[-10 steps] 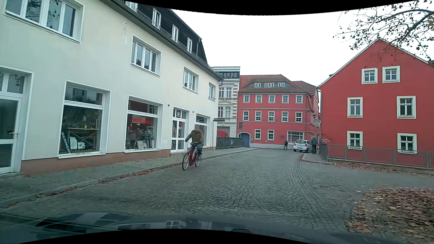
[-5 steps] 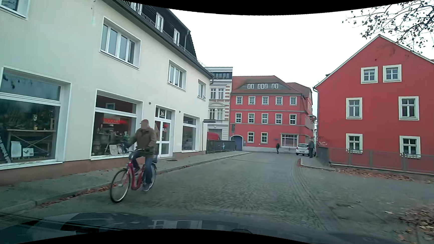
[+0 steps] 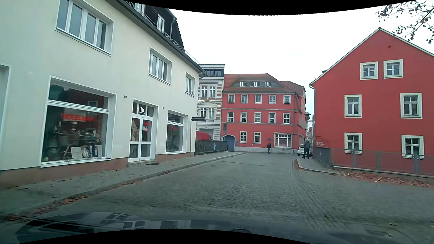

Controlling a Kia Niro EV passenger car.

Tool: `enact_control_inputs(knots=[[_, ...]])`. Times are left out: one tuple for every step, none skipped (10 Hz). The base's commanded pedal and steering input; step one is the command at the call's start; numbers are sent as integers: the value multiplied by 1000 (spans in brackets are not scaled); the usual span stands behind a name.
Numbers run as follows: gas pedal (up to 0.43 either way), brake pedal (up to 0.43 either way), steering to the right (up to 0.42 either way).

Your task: Follow the waypoints while adhering to traffic rules and regulations

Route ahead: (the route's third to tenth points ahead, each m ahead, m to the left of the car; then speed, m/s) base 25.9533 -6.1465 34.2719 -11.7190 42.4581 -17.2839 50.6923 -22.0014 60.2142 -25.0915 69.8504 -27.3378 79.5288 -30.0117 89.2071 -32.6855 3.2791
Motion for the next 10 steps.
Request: enact_control_inputs(knots=[[79, 0, 97], [98, 0, 98], [98, 0, 97], [110, 0, 97], [118, 0, 97], [118, 0, 97], [118, 0, 96], [130, 0, 96], [130, 0, 96], [150, 0, 95]])
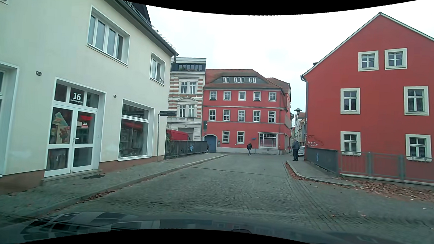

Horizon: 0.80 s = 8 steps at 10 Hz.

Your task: Follow the waypoints while adhering to traffic rules and regulations

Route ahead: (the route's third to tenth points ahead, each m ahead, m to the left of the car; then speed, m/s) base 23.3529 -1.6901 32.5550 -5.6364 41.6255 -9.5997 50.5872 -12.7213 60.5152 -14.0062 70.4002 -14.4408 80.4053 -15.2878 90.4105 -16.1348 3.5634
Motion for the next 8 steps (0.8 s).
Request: enact_control_inputs(knots=[[157, 0, 91], [157, 0, 88], [169, 0, 87], [169, 0, 86], [169, 0, 86], [169, 0, 85], [169, 0, 83], [169, 0, 80]])
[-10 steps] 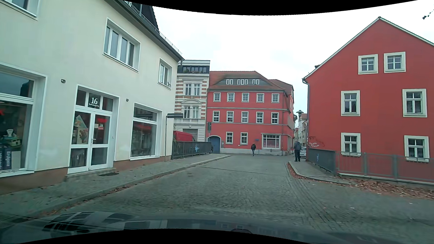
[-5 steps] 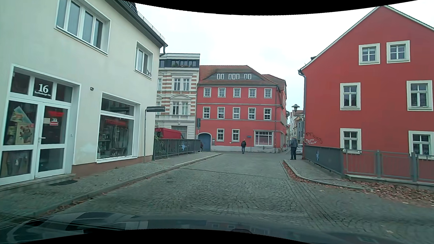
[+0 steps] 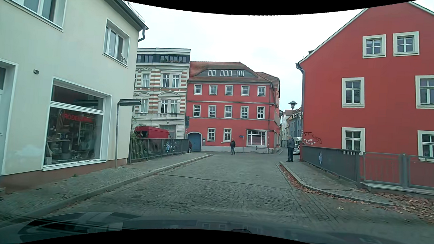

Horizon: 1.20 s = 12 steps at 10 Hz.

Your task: Follow the waypoints while adhering to traffic rules and regulations

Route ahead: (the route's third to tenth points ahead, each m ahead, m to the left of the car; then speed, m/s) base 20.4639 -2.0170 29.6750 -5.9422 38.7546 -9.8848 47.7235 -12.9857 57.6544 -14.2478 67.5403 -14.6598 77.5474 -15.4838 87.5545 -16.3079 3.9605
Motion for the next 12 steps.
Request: enact_control_inputs(knots=[[169, 0, 80], [169, 0, 79], [169, 0, 79], [169, 0, 79], [169, 0, 78], [169, 0, 76], [169, 0, 75], [157, 0, 70], [150, 0, 65], [138, 0, 60], [138, 0, 55], [130, 0, 49]])
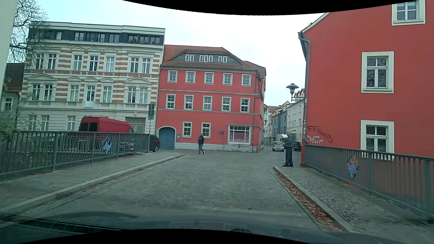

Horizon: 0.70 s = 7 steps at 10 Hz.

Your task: Follow the waypoints while adhering to traffic rules and regulations

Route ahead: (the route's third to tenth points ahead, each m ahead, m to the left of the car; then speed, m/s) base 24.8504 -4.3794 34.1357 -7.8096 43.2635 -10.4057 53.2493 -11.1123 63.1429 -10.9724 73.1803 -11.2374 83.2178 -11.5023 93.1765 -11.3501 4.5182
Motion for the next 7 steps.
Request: enact_control_inputs(knots=[[110, 0, 43], [87, 0, 34], [67, 0, 28], [67, 0, 26], [67, 0, 19], [59, 0, 13], [59, 0, 13]])
